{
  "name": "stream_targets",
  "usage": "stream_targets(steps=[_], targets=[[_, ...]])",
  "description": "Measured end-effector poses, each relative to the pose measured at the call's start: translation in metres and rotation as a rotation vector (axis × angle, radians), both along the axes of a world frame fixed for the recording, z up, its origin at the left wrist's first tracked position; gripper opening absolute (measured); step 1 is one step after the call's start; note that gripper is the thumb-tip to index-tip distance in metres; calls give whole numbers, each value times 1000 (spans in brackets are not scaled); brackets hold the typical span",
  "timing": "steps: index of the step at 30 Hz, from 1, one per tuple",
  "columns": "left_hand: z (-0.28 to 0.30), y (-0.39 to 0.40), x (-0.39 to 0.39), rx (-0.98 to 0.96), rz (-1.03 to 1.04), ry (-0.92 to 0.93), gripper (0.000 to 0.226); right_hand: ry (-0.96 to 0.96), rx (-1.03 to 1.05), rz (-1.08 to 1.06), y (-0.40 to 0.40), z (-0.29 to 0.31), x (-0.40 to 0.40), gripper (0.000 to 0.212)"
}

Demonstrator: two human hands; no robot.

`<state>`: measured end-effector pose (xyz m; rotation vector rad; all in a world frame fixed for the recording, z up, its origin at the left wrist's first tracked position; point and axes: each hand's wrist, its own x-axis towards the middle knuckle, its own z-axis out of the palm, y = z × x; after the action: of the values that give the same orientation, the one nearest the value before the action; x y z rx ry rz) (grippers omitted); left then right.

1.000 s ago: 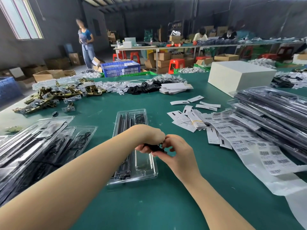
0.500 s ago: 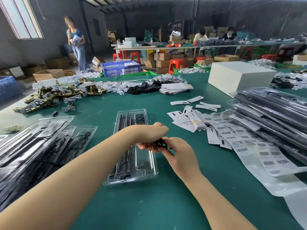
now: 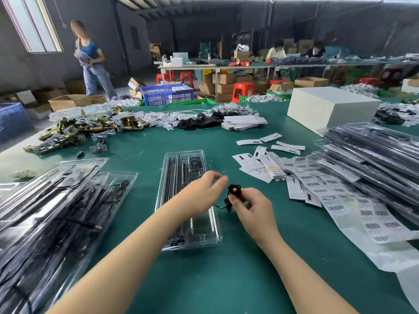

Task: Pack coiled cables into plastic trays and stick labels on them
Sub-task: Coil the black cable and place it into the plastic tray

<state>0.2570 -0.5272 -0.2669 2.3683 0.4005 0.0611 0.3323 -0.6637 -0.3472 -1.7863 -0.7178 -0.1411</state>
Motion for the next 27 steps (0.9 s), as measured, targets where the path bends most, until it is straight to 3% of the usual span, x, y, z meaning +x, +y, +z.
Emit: stream_targets(steps=[3,6,11,14,20,22,25,27], targets=[[-18,8,-33,366,42,242,81,77,28,-84,0,1,2,25],[-36,9,-57,377,1,373,101,130,20,-127,0,2,5,22],[-52,1,-58,349,-75,196,92,263,110,-162,-7,2,11,11],[-59,-1,-55,262,-44,53,81,363,157,-115,-15,4,12,16],[-60,2,-56,52,-5,-82,56,447,77,5,-16,10,4,18],[-63,1,-59,124,-13,-94,51,466,47,19,-15,10,2,17],[-72,-4,-63,433,-71,-84,55,509,44,20,-16,13,3,20],[-73,-4,-64,462,-65,-83,58,520,65,-6,-15,17,5,22]])
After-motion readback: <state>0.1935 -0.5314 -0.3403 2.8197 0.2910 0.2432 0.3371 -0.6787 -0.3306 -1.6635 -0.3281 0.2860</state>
